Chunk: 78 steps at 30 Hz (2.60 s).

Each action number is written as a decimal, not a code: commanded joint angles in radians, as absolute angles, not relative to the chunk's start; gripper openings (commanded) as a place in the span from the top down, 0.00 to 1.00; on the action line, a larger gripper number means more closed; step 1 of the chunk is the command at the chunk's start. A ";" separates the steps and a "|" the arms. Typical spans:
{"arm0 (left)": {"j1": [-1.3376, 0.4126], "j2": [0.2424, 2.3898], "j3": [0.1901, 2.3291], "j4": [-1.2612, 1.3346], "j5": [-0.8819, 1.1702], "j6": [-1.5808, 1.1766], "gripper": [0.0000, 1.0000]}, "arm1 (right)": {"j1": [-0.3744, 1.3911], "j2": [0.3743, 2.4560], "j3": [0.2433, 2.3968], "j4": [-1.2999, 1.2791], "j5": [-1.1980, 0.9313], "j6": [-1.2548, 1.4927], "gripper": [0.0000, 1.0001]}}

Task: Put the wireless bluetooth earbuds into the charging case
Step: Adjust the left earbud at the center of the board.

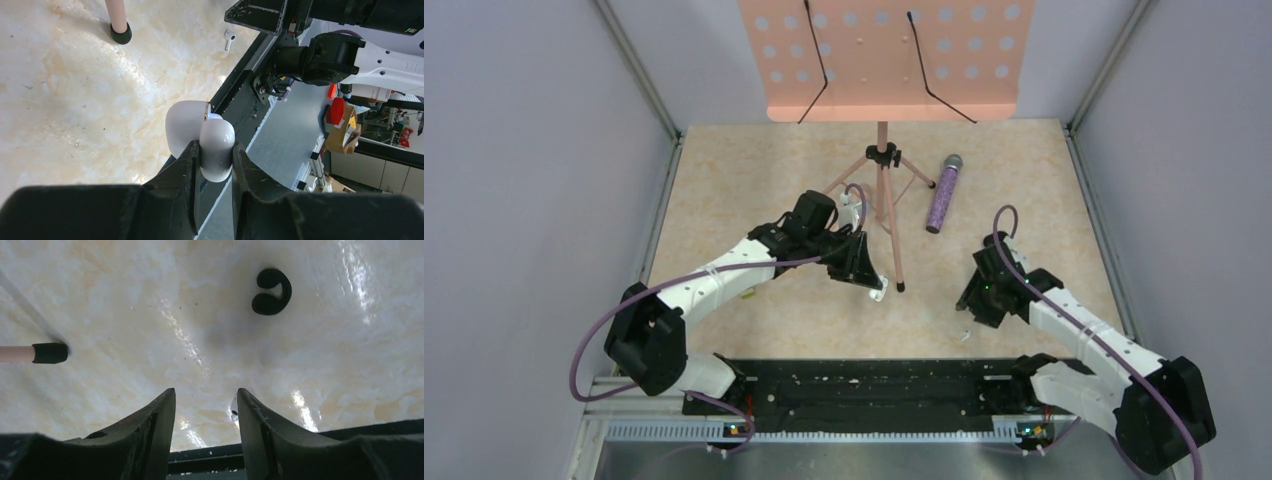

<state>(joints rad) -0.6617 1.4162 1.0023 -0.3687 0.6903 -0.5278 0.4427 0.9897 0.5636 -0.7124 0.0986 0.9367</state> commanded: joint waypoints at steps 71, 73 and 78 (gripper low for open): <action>-0.659 1.386 1.026 -0.423 0.636 -0.453 1.00 | 0.279 1.142 0.319 0.186 -0.434 0.653 0.49; -0.658 1.385 1.026 -0.421 0.636 -0.453 1.00 | 0.278 1.119 0.330 0.146 -0.399 0.639 0.50; -0.659 1.391 1.025 -0.418 0.638 -0.454 1.00 | 0.280 1.071 0.361 0.042 -0.365 0.581 0.55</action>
<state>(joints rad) -0.6613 1.3994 1.0023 -0.4355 0.6300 -0.4648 0.2909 1.1206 0.3096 0.1040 -0.4095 0.6460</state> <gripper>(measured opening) 0.269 0.462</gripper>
